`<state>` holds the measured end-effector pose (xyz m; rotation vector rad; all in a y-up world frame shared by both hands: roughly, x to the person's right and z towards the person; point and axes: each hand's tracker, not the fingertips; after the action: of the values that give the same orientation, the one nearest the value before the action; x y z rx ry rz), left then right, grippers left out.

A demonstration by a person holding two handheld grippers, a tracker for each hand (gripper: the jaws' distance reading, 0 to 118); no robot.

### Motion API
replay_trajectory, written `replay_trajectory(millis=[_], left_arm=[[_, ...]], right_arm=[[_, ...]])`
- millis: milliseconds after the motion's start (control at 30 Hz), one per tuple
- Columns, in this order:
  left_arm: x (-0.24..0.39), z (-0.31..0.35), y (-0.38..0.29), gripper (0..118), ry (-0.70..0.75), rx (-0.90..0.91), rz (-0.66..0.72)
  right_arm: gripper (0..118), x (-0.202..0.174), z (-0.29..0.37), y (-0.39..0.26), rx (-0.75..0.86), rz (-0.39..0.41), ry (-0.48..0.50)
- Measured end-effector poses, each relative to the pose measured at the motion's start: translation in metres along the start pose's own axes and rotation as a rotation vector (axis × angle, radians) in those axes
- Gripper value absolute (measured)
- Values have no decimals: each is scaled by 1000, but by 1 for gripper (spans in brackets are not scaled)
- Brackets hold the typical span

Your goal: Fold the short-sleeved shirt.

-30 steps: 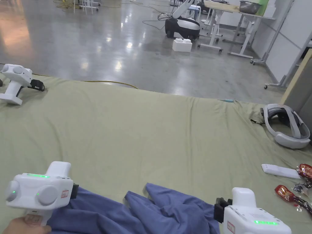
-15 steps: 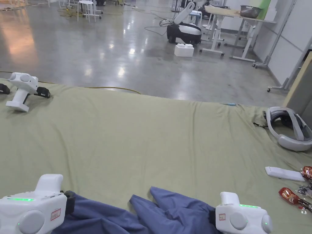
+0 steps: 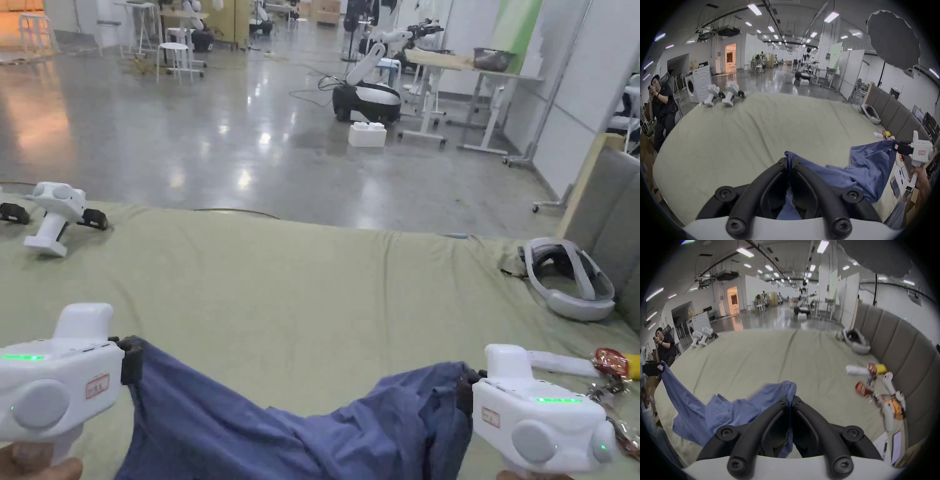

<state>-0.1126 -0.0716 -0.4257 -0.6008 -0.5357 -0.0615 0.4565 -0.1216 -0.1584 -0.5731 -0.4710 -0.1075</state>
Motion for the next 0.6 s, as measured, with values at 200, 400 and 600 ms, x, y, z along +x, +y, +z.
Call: replay_trajectory(millis=[200,400,600], left_arm=[[-17,67,54,7,39,141,-8],[-51,105,99,7,100,212,38],[-82,116,126,7,142,248,95]], right_arm=[[5,14,56,60,163,5,-41],[5,33,94,116,269,-14,-94],[5,52,114,156,324,-46,-114]])
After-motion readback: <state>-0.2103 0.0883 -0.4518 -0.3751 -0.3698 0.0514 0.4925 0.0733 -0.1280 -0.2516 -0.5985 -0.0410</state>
